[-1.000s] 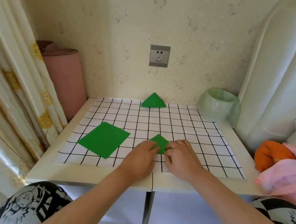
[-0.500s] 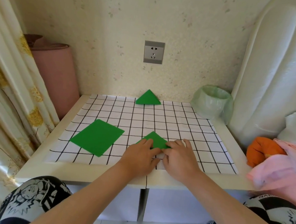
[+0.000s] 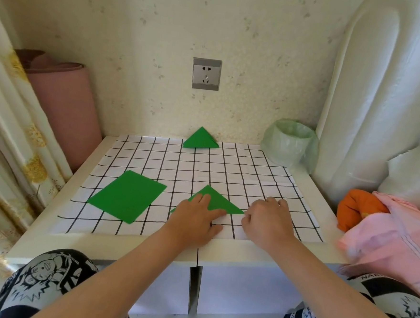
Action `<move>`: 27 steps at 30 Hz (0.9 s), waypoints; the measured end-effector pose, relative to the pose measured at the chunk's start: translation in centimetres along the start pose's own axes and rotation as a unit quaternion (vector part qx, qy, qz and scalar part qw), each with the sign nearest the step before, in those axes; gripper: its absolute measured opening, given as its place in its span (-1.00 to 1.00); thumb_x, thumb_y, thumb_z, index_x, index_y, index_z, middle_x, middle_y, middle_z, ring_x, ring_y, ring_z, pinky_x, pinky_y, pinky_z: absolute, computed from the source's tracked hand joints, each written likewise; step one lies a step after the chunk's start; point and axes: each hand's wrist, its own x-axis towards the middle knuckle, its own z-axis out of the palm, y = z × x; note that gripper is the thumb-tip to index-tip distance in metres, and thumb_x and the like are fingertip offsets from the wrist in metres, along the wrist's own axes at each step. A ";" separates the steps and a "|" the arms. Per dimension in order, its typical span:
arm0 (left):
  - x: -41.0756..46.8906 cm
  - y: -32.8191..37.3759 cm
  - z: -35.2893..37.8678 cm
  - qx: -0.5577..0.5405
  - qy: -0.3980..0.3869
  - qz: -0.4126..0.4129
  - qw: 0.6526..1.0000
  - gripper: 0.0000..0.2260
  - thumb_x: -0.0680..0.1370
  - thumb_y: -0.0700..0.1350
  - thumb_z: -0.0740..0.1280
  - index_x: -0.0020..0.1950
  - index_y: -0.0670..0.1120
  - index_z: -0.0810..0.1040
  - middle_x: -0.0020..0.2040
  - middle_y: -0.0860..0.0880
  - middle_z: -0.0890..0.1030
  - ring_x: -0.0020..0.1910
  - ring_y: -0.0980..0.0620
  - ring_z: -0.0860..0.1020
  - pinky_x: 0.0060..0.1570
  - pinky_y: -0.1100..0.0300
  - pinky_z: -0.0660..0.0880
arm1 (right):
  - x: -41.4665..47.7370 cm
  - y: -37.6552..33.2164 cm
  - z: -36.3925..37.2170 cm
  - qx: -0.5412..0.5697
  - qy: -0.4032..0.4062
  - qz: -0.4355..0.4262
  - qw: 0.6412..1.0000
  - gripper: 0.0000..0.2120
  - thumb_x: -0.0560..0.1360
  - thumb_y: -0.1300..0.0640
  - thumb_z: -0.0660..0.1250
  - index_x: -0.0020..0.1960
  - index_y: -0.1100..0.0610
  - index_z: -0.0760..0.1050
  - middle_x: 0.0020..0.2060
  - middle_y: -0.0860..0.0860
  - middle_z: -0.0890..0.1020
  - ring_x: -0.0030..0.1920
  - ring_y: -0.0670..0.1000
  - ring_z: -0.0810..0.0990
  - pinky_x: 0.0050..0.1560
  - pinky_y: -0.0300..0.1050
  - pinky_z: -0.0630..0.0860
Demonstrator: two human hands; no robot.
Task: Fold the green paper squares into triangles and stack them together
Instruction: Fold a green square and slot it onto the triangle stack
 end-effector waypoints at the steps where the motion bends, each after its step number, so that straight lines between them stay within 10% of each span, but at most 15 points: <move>1: 0.1 -0.1 0.0 -0.008 0.005 -0.003 1.000 -0.57 0.62 0.19 0.07 0.49 0.18 0.26 0.25 -0.05 0.39 0.26 -0.04 0.35 0.01 0.08 0.40 | 0.1 0.0 0.0 -0.003 0.002 -0.004 1.000 -0.68 0.53 -0.05 0.11 -0.03 -0.06 0.65 -0.08 -0.12 0.63 0.02 0.02 0.47 0.21 0.01 0.29; 9: 1.6 -2.7 0.7 -0.173 0.025 -0.028 0.984 -0.59 0.57 0.06 0.31 0.40 0.04 0.41 0.20 0.01 0.43 0.22 0.03 0.35 0.19 0.17 0.38 | 1.7 0.6 0.0 0.079 0.102 -0.117 0.985 -0.79 0.51 0.03 0.31 0.11 -0.03 0.62 -0.02 -0.09 0.65 -0.02 0.04 0.58 0.02 -0.02 0.37; 17: 3.3 -4.5 -0.4 -0.101 0.033 0.051 0.993 -0.64 0.54 0.18 0.29 0.26 0.04 0.52 0.04 0.04 0.53 0.07 0.04 0.44 -0.07 0.15 0.42 | 4.8 -0.5 -0.1 0.148 -0.002 -0.261 0.954 -0.69 0.49 -0.07 0.40 0.21 -0.06 0.58 0.05 -0.14 0.61 0.00 -0.06 0.54 0.00 -0.08 0.45; 27: 4.7 -4.9 -3.2 -0.130 0.081 0.041 0.987 -0.83 0.60 0.01 0.23 0.08 0.09 0.60 -0.18 0.08 0.66 -0.26 0.06 0.55 -0.23 0.13 0.51 | 8.0 -0.8 -2.5 0.244 0.011 -0.208 0.947 -0.92 0.51 0.03 0.40 -0.04 -0.08 0.67 -0.17 -0.19 0.69 -0.16 -0.12 0.61 -0.04 -0.10 0.55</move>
